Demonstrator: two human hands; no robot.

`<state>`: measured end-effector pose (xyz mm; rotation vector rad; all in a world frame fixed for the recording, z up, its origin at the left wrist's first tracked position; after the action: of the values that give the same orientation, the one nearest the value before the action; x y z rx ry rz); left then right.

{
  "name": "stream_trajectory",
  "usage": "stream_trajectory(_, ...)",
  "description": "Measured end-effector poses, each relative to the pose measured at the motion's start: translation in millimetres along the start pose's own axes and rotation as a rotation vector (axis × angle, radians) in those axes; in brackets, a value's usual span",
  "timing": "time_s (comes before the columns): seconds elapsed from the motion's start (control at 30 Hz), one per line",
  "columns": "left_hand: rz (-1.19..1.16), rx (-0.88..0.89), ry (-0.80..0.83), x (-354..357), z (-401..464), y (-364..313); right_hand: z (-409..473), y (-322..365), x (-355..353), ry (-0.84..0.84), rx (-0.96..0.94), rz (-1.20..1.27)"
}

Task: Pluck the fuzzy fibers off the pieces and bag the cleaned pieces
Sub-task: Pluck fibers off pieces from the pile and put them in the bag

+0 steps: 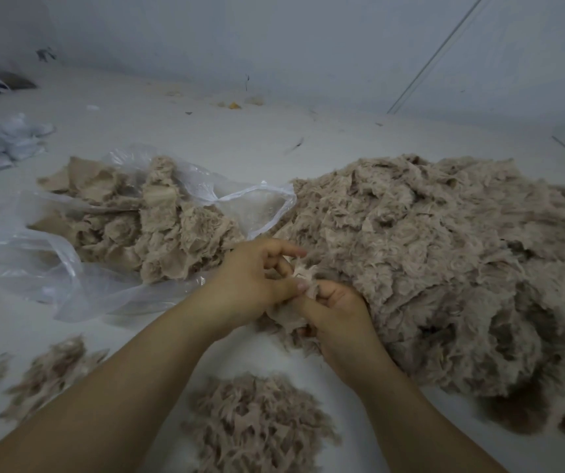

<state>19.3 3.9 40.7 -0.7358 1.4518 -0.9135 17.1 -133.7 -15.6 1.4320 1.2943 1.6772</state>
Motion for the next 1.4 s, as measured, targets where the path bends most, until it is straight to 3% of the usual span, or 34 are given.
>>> stream_trajectory(0.17,-0.208,-0.042,-0.033,-2.4,-2.0,0.6,0.2,2.7,1.2,-0.001,-0.013,-0.027)
stream_trajectory(0.33,-0.276,-0.106,-0.040,-2.1,-5.1,8.8,1.9,-1.5,-5.7,-0.137,0.027,0.072)
stream_trajectory(0.53,-0.339,-0.063,-0.246,-14.5,-8.0,16.0,5.1,-5.2,-9.3,-0.243,0.056,0.225)
stream_trajectory(0.6,-0.378,-0.010,-0.069,-21.8,-9.6,18.0,5.7,-5.9,-10.5,-0.254,0.068,0.267)
stream_trajectory(0.7,-0.188,0.066,0.586,-23.1,-28.3,14.9,7.1,-7.0,-10.4,-0.248,0.069,0.267)
stream_trajectory(0.73,-0.059,0.080,0.696,-22.9,-34.1,16.4,7.0,-6.8,-9.9,-0.246,0.065,0.252)
stream_trajectory(0.8,0.077,0.048,0.596,-20.1,-33.0,16.6,6.1,-5.0,-7.2,-0.212,0.051,0.214)
stream_trajectory(0.9,-0.030,-0.090,0.097,-15.9,-18.2,12.8,4.9,-3.1,-4.7,-0.148,0.039,0.162)
stream_trajectory(0.93,-0.059,-0.111,-0.002,-13.7,-14.5,11.0,4.5,-3.2,-5.1,-0.122,0.043,0.160)
stream_trajectory(1.1,-0.128,-0.108,0.024,1.2,-8.9,-1.3,3.1,-1.7,-3.4,-0.013,0.013,0.123)
stream_trajectory(1.27,-0.252,-0.167,-0.354,-8.1,-5.6,3.1,3.9,-2.1,-3.2,-0.047,-0.013,0.077)
stream_trajectory(1.33,-0.202,-0.145,-0.318,-19.1,-6.2,7.7,4.7,-3.0,-5.7,-0.102,-0.002,0.142)
stream_trajectory(1.4,-0.120,-0.113,0.038,-22.6,-10.7,10.4,5.9,-4.1,-7.0,-0.135,0.001,0.182)
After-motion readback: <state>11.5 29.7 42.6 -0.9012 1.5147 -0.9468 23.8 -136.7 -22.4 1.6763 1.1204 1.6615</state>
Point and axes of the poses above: each hand's wrist, its own z-axis towards the middle knuckle, its own x-axis out of the palm, y = z × x, the point moved 4 cm from there along z, towards the middle knuckle, and after that the axes turned 13 degrees about z, right-handed, at the moved point
